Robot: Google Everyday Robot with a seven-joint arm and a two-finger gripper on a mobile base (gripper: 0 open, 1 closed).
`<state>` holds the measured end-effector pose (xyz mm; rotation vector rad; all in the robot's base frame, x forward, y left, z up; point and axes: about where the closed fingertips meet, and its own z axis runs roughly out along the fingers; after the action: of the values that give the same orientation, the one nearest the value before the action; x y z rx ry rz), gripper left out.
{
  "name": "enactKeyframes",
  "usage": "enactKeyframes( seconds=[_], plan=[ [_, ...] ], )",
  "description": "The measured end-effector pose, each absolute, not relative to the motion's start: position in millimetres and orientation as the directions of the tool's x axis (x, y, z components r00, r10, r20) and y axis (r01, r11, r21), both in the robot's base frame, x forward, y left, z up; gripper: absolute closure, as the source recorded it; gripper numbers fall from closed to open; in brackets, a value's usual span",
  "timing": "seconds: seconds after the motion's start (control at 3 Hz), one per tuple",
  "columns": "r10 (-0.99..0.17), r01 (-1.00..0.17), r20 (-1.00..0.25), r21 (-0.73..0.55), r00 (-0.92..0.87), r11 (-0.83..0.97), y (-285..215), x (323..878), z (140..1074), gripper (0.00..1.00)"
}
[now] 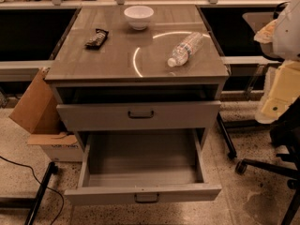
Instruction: Place water bottle into middle drawer
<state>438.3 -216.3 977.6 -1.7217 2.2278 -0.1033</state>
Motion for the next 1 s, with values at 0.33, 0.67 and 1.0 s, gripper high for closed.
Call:
enactKeyframes(
  seconds=[0.33, 0.67, 1.0],
  plan=[
    [-0.953, -0.93, -0.208, -0.251, -0.22, 0.27, -216, 438, 978, 0.0],
    [-0.952, -0.934, -0.257, -0.267, -0.167, 0.236, -215, 458, 972, 0.0],
    [-0.933, -0.946, -0.351, -0.265, -0.085, 0.186, -208, 496, 955, 0.0]
  ],
)
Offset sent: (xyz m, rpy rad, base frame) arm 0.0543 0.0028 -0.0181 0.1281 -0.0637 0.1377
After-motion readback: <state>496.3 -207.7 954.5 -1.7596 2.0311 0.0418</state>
